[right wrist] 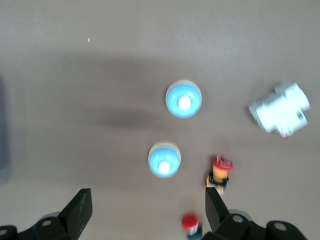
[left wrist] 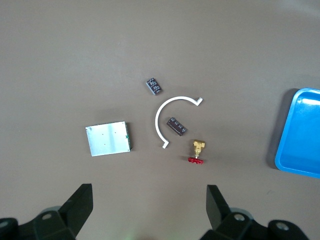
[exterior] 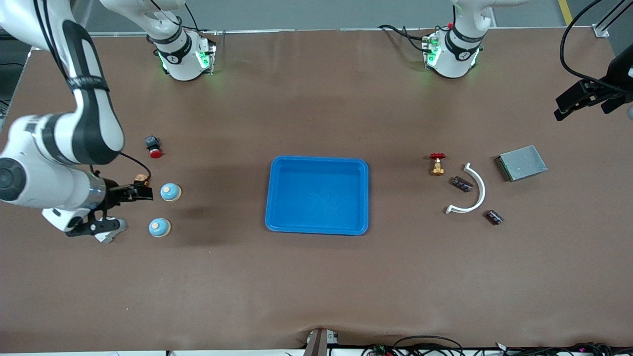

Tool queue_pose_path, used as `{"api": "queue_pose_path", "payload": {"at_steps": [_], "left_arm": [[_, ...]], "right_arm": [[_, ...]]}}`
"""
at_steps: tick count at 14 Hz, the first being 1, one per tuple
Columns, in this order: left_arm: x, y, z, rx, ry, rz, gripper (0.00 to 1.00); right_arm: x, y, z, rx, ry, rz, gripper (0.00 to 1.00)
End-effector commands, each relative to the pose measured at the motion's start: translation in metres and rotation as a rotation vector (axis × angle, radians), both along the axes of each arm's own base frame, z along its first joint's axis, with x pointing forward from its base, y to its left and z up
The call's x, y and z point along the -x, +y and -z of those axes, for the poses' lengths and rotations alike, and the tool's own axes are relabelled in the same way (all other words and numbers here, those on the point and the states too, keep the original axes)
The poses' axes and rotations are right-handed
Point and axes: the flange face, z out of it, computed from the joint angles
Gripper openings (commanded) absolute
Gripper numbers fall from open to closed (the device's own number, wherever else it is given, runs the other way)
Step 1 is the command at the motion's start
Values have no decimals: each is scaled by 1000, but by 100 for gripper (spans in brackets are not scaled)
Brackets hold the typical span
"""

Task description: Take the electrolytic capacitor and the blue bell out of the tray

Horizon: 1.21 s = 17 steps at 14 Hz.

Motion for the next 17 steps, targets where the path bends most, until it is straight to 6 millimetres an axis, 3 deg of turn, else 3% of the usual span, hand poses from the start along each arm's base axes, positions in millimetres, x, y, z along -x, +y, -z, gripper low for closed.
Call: {"api": "queue_pose_path", "payload": {"at_steps": [1,4,6,10,13,17], "left_arm": [[8,-6,-4,20,-1,35,100],[7,-11,-4,20,-3,45,100],[7,-12,-4,19,-3,46,100],[9,-12,-5,19,-3,46,100],[11,-11,-8,19,-6,46,100],[12,-12,-8,19,-1,49,100]], "right_arm": [[6,6,-59,22,24,36,100],[23,-5,-115,19,-45,55,100],[32,-19,-140,13,-79,96,100],[44,-37,-168,8,-116,130,100],[49,-52,-175,2,-123,154,100],[53,-53,-187,-2,-151,156,100]]}}
